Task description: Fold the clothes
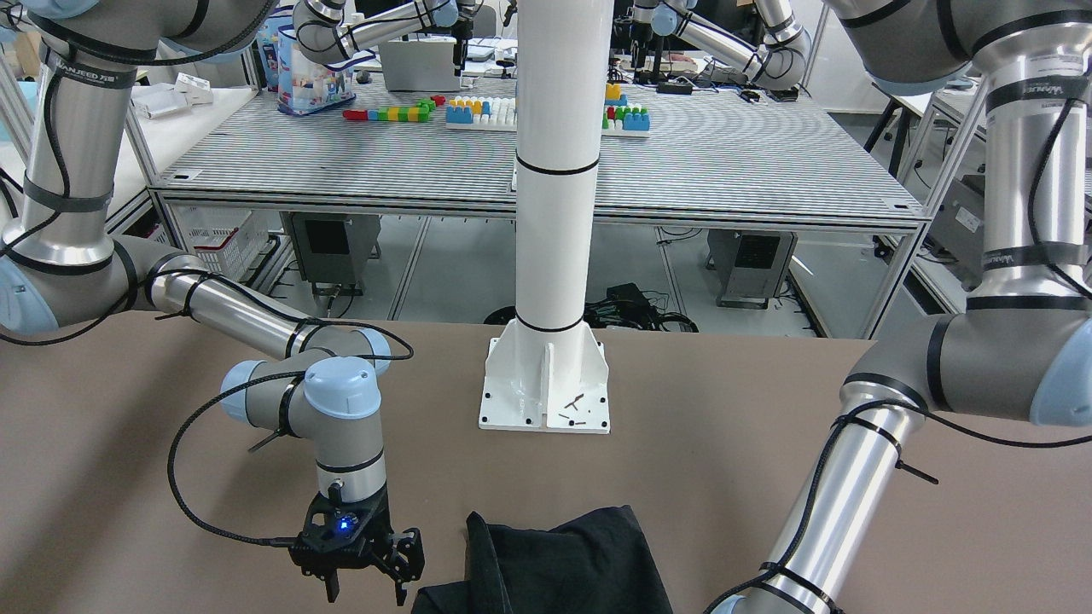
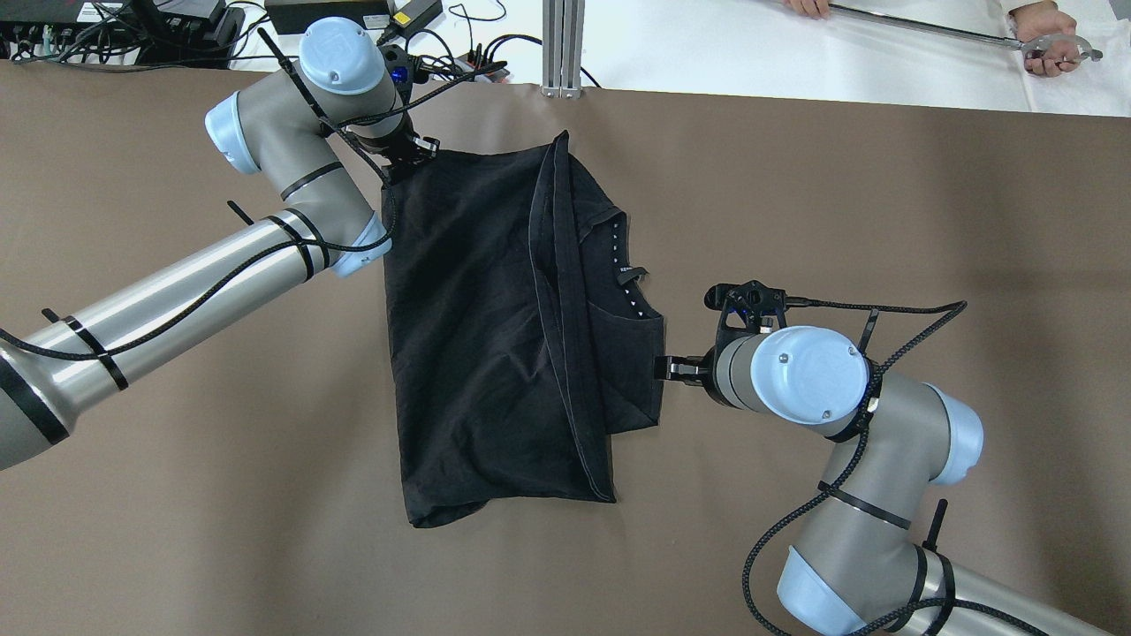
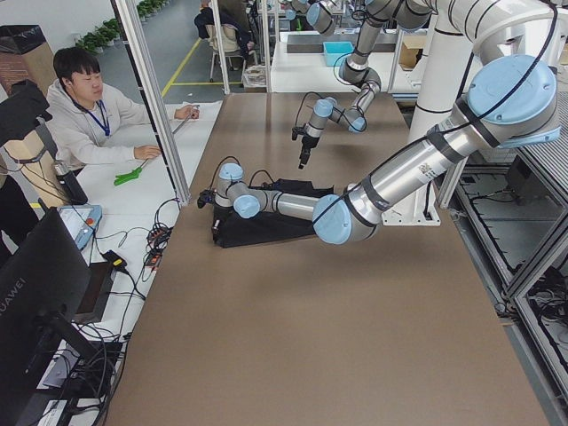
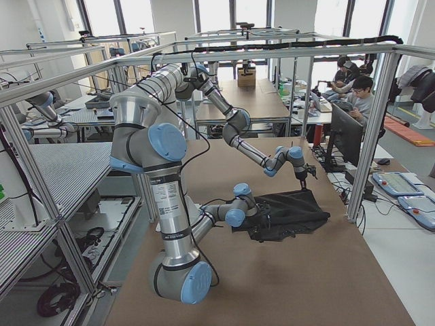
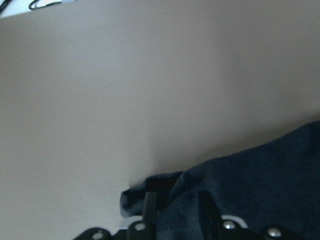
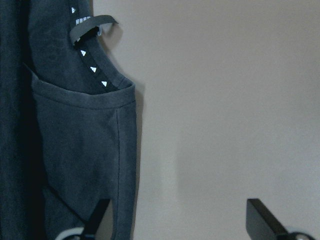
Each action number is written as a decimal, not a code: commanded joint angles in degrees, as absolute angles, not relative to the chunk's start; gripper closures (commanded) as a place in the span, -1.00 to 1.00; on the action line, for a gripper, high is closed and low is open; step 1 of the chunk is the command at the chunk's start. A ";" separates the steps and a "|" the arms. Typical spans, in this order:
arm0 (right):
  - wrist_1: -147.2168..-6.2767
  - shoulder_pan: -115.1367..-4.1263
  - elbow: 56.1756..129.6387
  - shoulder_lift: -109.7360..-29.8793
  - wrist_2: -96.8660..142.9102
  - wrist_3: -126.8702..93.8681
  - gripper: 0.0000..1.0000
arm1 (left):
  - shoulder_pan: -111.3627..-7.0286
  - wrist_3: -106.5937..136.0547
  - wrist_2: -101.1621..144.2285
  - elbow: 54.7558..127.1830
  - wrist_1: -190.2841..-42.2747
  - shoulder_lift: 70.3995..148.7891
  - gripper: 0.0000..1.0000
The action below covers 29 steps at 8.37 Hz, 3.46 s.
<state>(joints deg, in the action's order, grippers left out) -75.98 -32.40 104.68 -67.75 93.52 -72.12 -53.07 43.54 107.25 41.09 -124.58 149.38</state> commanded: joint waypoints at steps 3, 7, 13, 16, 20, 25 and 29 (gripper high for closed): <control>-76.20 -31.65 103.63 -67.06 93.34 -95.71 -0.79 | -56.60 40.78 113.47 49.30 -124.63 143.45 -1.00; -68.21 -25.40 95.47 -64.70 82.71 -104.66 -0.66 | -56.43 40.78 113.38 49.39 -124.63 143.00 -1.00; -67.94 -22.32 96.15 -63.46 82.00 -109.86 0.99 | -56.16 41.13 113.38 49.39 -124.72 142.82 -1.00; -67.85 -22.41 100.35 -65.82 81.91 -108.90 1.00 | -55.72 41.40 113.29 49.40 -124.80 142.73 -1.00; -68.03 -16.63 105.38 -69.43 78.59 -109.07 1.00 | -55.72 41.40 113.29 49.48 -124.80 142.65 -1.00; -68.64 -16.61 105.99 -70.05 77.35 -102.09 -0.86 | -55.63 42.54 113.29 54.14 -124.80 139.31 -1.00; -71.97 -21.07 105.47 -66.38 77.17 -95.55 -0.88 | -55.63 43.07 113.38 54.32 -124.80 139.31 -1.00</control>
